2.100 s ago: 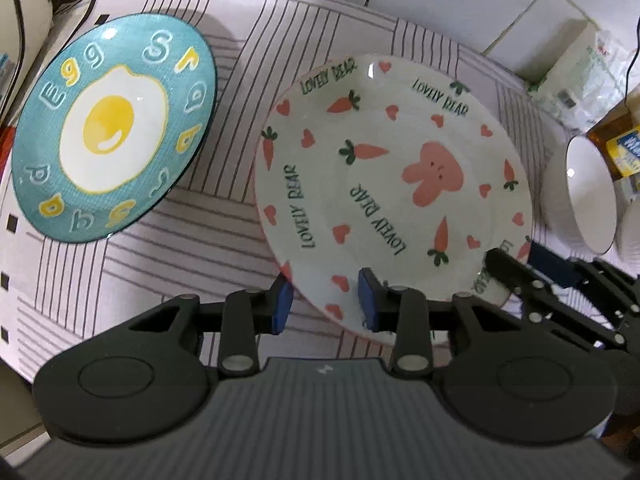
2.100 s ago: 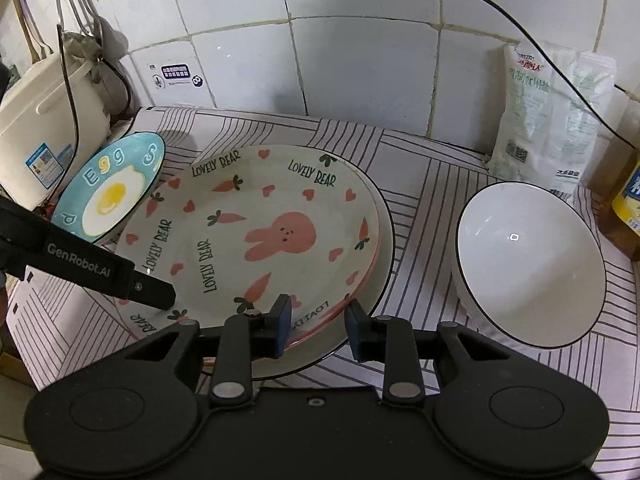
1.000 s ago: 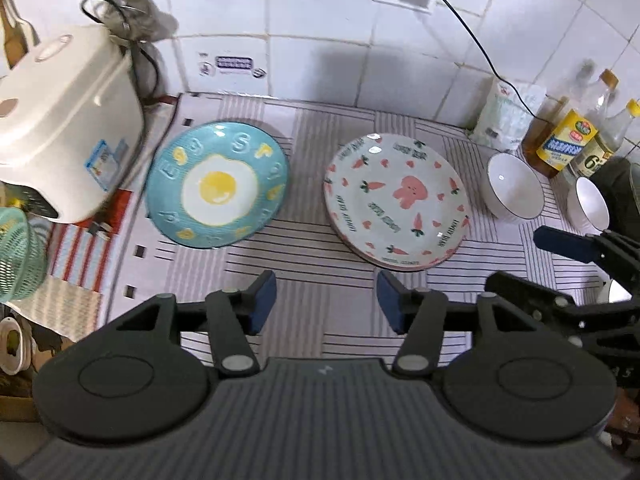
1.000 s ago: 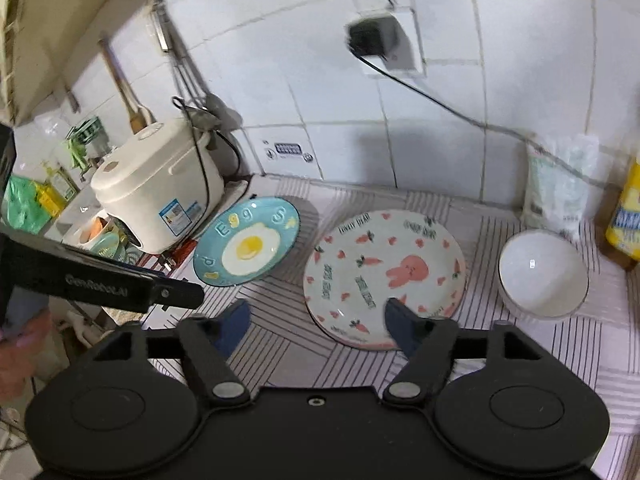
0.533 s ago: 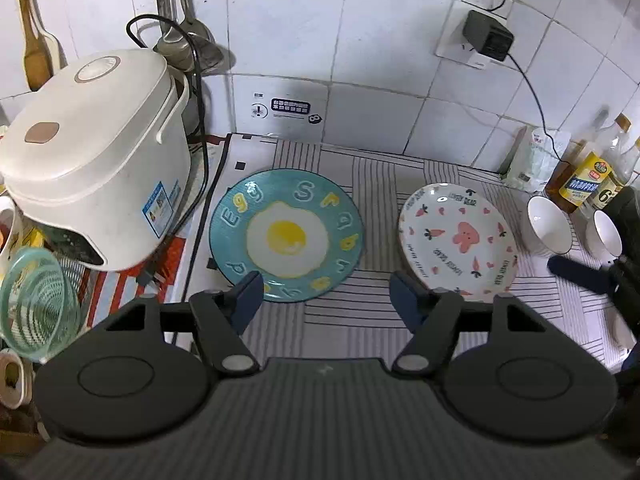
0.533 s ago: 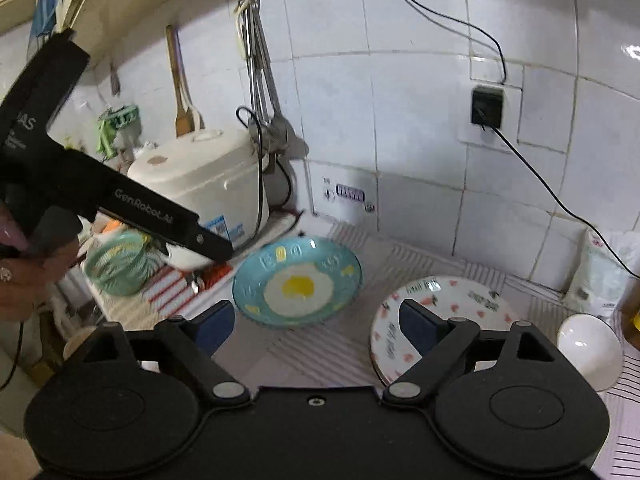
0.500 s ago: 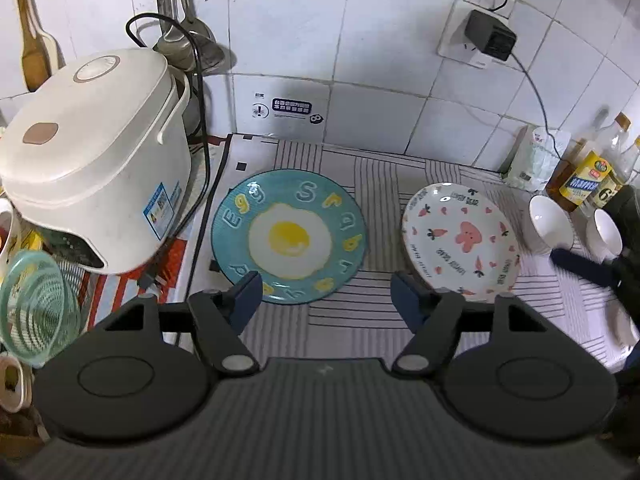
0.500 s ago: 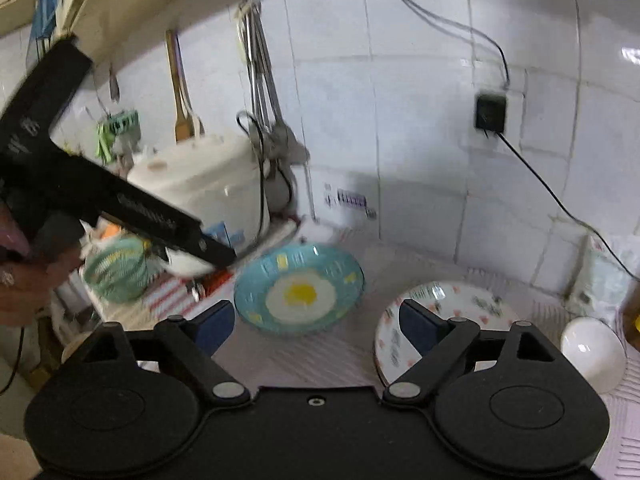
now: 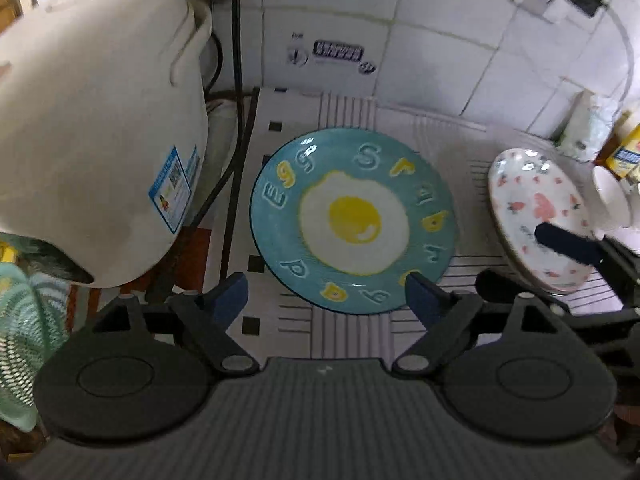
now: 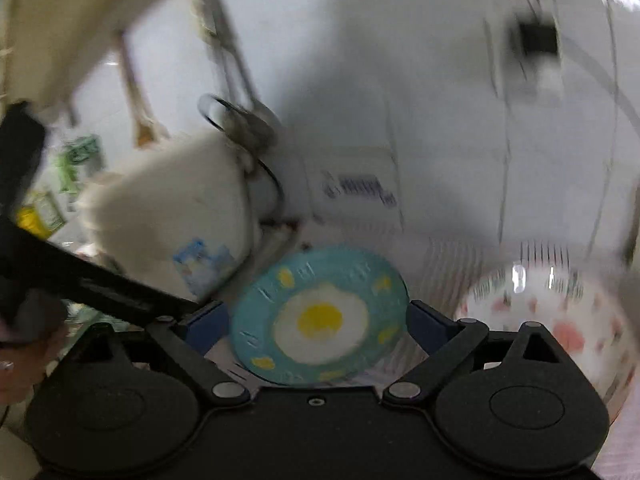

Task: Organize plates and bowls
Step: 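Move both grippers to the blue egg plate and grip its rim, then lift the egg plate with both grippers and lower it onto the bunny plate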

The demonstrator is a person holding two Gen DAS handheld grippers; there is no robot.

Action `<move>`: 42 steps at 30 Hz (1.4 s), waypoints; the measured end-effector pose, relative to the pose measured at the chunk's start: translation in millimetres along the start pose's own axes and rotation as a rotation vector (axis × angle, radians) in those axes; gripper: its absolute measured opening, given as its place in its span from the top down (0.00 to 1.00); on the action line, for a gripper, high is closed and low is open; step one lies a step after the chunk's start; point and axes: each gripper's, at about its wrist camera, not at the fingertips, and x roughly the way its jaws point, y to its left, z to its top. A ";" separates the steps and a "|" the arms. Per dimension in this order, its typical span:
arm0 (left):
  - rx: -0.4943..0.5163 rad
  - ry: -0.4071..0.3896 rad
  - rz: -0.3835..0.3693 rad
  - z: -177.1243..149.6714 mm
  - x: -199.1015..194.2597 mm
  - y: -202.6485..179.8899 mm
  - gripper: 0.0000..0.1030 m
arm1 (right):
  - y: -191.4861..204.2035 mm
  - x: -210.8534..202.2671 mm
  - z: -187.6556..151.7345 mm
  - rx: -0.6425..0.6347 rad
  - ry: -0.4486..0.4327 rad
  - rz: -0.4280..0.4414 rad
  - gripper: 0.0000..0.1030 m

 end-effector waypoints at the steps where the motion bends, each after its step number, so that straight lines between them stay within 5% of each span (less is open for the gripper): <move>1: -0.001 0.005 0.004 1.1 8.0 2.4 0.17 | -4.7 10.1 -4.9 0.022 0.014 -0.017 0.10; 6: -0.065 0.048 -0.001 8.2 49.9 12.7 0.20 | -27.2 47.8 -26.0 0.238 0.086 -0.015 0.30; 11: -0.051 0.053 0.041 12.6 71.8 12.8 0.22 | -26.1 71.9 -41.1 0.279 0.093 -0.056 0.43; 14: -0.066 0.043 0.067 14.1 78.8 16.6 0.45 | -28.5 85.2 -44.3 0.319 0.098 -0.074 0.45; 16: -0.085 0.021 0.073 14.0 80.7 19.2 0.49 | -24.0 90.2 -44.7 0.273 0.106 -0.086 0.46; 17: -0.091 0.018 0.073 14.1 82.7 20.4 0.59 | -23.3 90.4 -44.3 0.260 0.096 -0.082 0.47; 19: -0.108 0.027 0.095 14.6 85.9 22.6 0.68 | -24.1 91.4 -44.9 0.280 0.083 -0.079 0.55; 21: -0.120 0.019 0.084 14.1 85.8 27.2 0.72 | -27.1 93.8 -44.8 0.295 0.082 -0.083 0.79; 28: -0.118 -0.009 0.054 9.3 86.2 32.4 0.74 | -47.5 99.6 -44.3 0.438 0.080 -0.049 0.85; 34: -0.205 0.033 -0.001 12.9 83.3 42.9 0.75 | -33.9 99.5 -35.2 0.301 0.126 -0.045 0.80; 39: -0.069 0.014 -0.021 2.7 64.9 25.7 0.74 | -30.9 84.0 -22.8 0.205 0.149 -0.018 0.79; 42: -0.082 0.017 -0.064 1.4 53.7 21.0 0.74 | -31.0 64.8 -16.4 0.191 0.120 -0.031 0.79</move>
